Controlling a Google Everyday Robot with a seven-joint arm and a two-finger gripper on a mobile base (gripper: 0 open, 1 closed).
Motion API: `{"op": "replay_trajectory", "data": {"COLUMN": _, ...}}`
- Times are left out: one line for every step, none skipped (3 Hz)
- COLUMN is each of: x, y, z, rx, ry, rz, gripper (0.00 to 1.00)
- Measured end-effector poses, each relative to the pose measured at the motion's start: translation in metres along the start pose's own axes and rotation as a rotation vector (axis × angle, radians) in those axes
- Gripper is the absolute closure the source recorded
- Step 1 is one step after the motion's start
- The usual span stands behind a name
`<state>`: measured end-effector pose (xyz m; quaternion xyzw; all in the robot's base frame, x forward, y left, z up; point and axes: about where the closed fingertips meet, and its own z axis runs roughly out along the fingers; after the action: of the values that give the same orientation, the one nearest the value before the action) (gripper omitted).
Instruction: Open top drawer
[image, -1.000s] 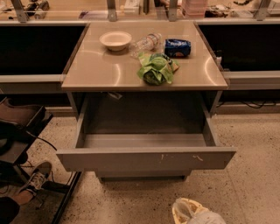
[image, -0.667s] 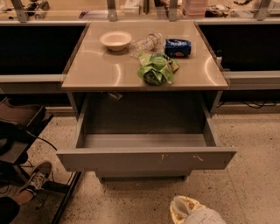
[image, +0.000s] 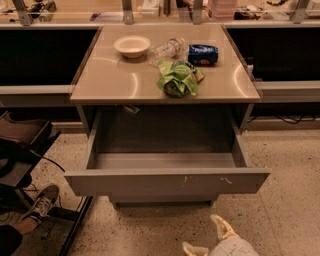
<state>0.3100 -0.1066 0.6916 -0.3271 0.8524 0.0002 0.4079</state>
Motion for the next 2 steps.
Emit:
{"op": "replay_trajectory", "data": {"x": -0.0001, "y": 0.0000, "z": 0.0000, "rx": 0.000, "ry": 0.000, "rz": 0.000, "gripper": 0.00}}
{"op": "replay_trajectory", "data": {"x": -0.0002, "y": 0.0000, "z": 0.0002, "rx": 0.000, "ry": 0.000, "rz": -0.001, "gripper": 0.00}}
